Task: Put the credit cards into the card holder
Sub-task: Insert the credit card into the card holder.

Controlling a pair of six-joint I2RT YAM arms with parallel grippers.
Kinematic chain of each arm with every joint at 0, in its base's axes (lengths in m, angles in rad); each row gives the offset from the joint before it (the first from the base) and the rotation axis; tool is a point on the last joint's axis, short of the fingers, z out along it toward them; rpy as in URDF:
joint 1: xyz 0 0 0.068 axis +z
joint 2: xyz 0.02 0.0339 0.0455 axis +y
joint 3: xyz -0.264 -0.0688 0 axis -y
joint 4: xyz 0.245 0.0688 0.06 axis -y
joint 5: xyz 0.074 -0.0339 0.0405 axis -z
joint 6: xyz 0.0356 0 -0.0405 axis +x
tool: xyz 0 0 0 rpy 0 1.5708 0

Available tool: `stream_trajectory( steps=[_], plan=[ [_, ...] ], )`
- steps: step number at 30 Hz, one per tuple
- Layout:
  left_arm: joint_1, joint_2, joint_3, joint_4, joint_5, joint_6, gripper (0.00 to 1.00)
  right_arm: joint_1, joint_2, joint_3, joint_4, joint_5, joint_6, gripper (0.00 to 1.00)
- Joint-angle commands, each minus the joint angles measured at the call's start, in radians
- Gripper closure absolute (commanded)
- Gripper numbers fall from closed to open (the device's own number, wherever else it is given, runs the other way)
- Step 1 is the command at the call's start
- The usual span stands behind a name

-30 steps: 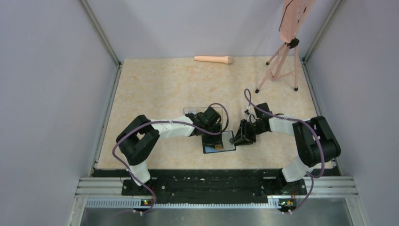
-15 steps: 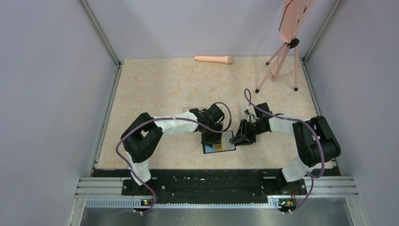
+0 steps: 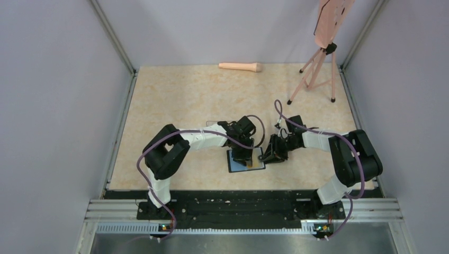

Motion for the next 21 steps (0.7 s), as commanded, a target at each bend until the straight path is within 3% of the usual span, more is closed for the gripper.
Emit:
stream_trajectory(
  steps=[1,9,14,21],
  plan=[
    [-0.007,0.03,0.052,0.099,0.068,0.01,0.63,0.003,0.04,0.003,-0.013,0.082,-0.038,0.67],
    [-0.009,0.095,0.173,0.033,0.11,0.102,0.61,0.003,0.05,0.014,-0.025,0.072,-0.044,0.68],
    [-0.01,0.071,0.2,-0.093,0.025,0.159,0.53,0.003,0.031,0.052,-0.083,0.114,-0.062,0.67],
    [-0.009,-0.116,0.144,-0.186,-0.178,0.207,0.36,0.003,-0.065,0.174,-0.243,0.267,-0.102,0.48]
  ],
)
